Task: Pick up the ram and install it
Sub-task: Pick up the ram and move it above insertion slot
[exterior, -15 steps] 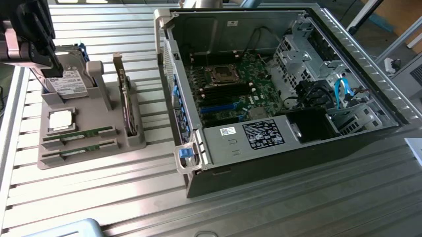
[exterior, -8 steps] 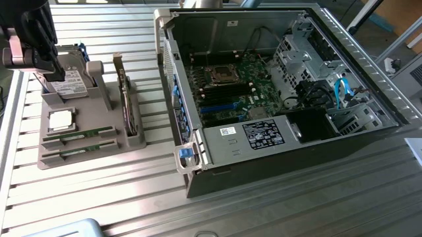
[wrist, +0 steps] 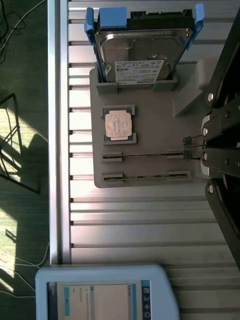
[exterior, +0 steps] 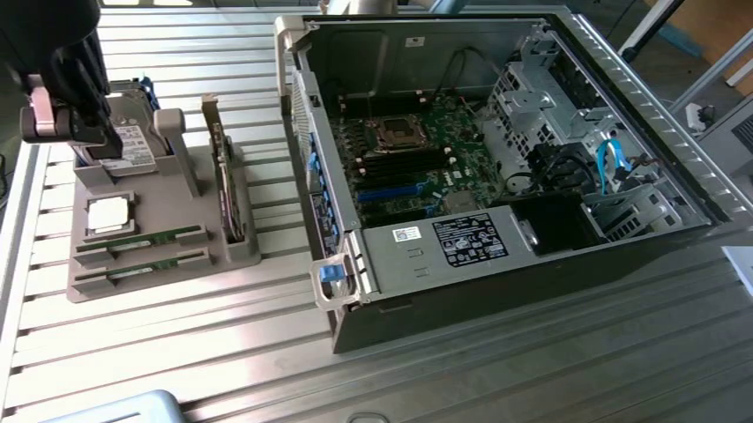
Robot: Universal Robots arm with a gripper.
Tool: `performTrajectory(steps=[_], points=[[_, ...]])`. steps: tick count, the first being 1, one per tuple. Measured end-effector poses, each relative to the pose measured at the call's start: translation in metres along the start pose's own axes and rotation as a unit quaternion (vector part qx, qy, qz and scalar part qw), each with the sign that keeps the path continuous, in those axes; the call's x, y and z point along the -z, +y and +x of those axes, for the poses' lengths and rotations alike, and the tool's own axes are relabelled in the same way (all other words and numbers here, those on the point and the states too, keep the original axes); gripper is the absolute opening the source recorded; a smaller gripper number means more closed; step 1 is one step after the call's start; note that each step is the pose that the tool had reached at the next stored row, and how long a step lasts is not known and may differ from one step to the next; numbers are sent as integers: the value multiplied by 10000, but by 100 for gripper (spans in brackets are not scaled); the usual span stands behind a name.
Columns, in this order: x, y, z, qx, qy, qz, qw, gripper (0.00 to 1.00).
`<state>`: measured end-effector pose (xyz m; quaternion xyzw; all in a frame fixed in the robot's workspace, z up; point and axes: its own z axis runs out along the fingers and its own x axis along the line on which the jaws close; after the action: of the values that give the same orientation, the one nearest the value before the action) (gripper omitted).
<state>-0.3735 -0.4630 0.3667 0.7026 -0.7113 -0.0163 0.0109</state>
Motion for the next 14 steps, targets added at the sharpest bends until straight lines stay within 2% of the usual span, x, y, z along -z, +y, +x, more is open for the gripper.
performTrajectory(steps=[10,14], points=[[-171,-7,36,0,0,0,10000,10],[-181,-8,37,1,0,0,10000,10]])
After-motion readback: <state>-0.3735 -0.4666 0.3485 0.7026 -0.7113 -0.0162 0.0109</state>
